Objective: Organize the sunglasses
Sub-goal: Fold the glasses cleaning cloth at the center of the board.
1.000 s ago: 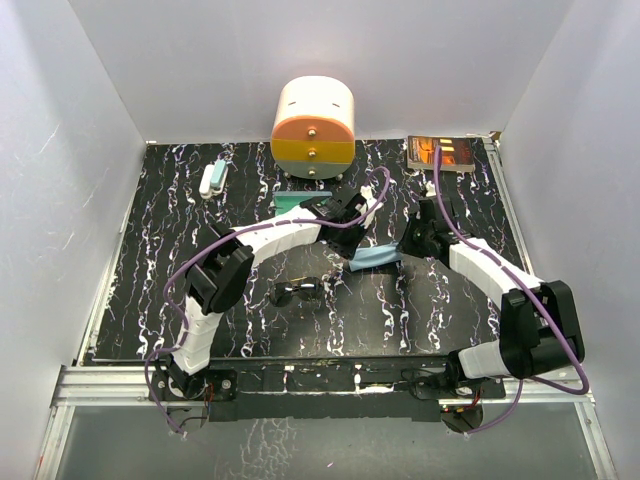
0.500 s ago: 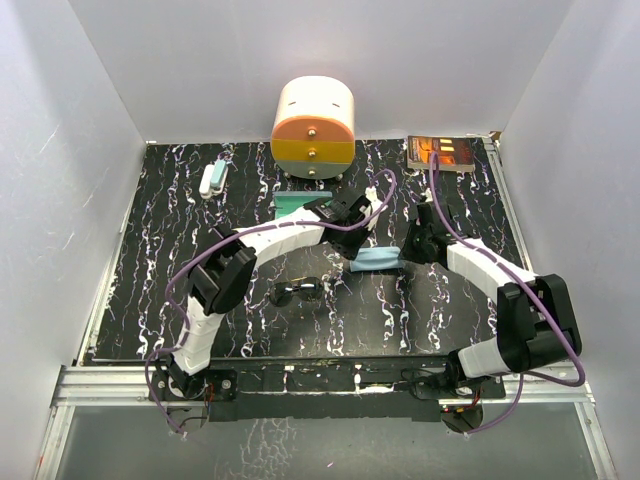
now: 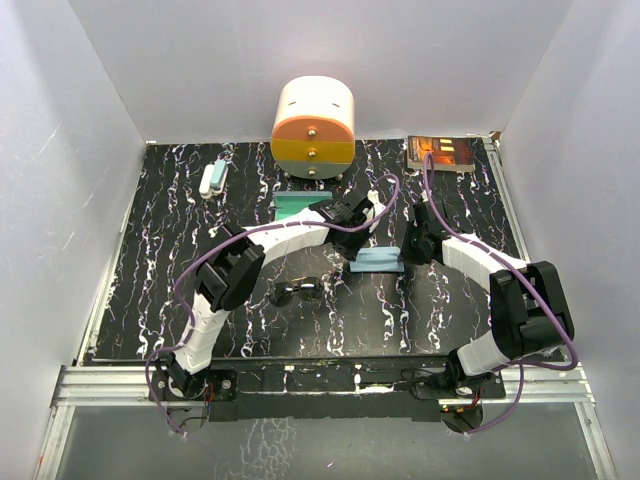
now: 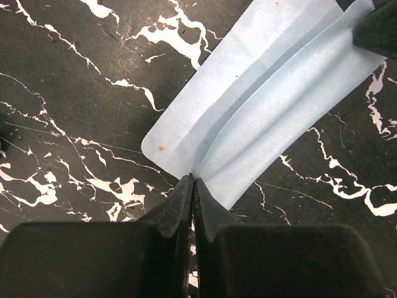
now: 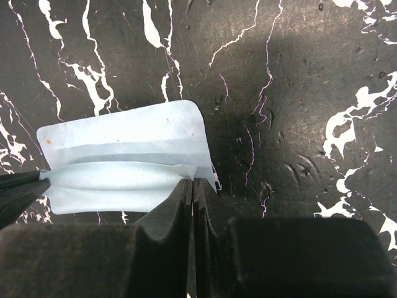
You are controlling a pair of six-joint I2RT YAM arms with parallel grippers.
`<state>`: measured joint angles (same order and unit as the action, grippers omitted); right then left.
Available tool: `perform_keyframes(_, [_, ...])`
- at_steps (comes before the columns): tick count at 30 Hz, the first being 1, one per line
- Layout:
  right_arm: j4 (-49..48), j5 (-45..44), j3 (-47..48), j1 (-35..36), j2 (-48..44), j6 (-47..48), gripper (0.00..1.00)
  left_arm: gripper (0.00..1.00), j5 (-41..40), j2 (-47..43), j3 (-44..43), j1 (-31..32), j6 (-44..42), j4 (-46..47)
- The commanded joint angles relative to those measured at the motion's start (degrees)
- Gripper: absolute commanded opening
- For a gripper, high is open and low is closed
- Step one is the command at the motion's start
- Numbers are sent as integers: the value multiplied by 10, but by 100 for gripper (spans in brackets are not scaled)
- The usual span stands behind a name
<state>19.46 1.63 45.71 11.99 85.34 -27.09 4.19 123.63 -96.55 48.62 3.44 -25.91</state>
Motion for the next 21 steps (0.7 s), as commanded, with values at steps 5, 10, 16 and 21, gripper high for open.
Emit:
perform_keyframes(5, [-11, -21, 39, -2, 5, 11, 8, 0, -27, 4, -21, 2, -13, -18])
perform_keyframes(10, [-8, -21, 44, -2, 17, 16, 8, 0, -49, 1, -23, 1, -19, -14])
perform_keyframes(16, [-9, -18, 46, -2, 29, 19, 8, 0, -48, 13, -32, 2, -23, -21])
perform_keyframes(21, [-7, -24, 46, -2, 30, 18, 8, 0, -47, 24, -43, 3, -26, -30])
